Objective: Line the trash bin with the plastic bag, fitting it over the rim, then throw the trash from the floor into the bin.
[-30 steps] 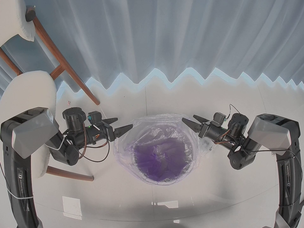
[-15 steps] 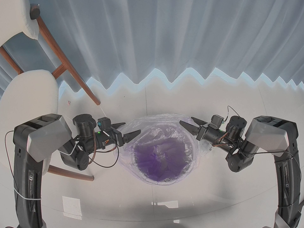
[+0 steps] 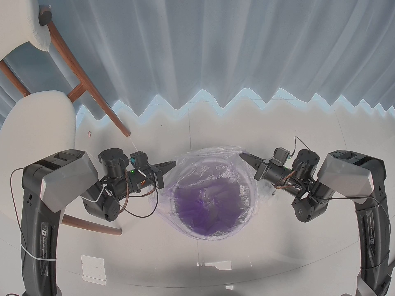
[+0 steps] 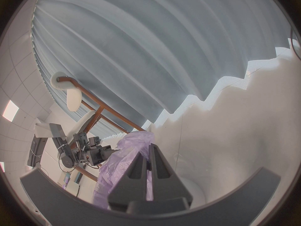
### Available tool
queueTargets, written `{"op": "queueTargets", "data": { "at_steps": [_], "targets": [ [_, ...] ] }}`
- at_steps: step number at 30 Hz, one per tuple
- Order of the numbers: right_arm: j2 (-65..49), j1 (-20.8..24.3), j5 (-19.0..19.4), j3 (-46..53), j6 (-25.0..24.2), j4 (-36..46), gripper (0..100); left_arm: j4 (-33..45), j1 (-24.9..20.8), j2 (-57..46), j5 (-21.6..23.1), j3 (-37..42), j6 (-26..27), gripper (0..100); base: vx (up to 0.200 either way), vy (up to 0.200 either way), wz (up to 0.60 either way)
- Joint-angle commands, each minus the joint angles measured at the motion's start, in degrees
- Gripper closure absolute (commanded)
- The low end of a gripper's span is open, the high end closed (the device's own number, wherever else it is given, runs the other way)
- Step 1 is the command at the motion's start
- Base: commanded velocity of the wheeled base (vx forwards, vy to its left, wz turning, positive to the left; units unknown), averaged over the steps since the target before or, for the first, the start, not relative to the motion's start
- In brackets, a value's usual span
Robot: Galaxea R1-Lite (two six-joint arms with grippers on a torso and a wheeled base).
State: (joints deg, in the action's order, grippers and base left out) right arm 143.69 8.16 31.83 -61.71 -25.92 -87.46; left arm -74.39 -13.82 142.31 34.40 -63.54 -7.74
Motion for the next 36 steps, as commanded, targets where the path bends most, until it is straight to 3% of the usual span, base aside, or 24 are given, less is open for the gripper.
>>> {"op": "queueTargets", "data": {
  "at_steps": [1,5,13,22,28,36],
  "targets": [
    [1.42,-0.33,-0.1,-2.72,-2.38,-0.08,100,0.03,-0.77,0.42,-1.71,-2.03,-1.14,100,0.0,0.0,0.0],
    [2.38,-0.68,-0.63,-5.44,-7.74,0.0,100,-0.06,-1.64,2.88,-5.84,-5.81,-4.56,100,0.0,0.0,0.0],
    [2.65,-1.74,-0.63,-7.55,-15.22,0.53,100,1.0,-2.52,3.76,-8.12,-7.48,-7.11,100,0.0,0.0,0.0],
    [6.25,-2.18,-0.8,-11.5,-16.45,2.99,100,1.97,-2.61,6.84,-10.67,-11.08,-7.38,100,0.0,0.0,0.0],
    [6.43,-2.18,-0.89,-11.5,-20.66,4.49,100,2.05,-2.96,7.01,-10.67,-10.73,-7.38,100,0.0,0.0,0.0],
    [6.95,-2.79,-2.03,-13.88,-24.09,12.4,100,5.13,-2.79,7.98,-10.76,-10.64,-9.22,100,0.0,0.0,0.0]
  ]
}}
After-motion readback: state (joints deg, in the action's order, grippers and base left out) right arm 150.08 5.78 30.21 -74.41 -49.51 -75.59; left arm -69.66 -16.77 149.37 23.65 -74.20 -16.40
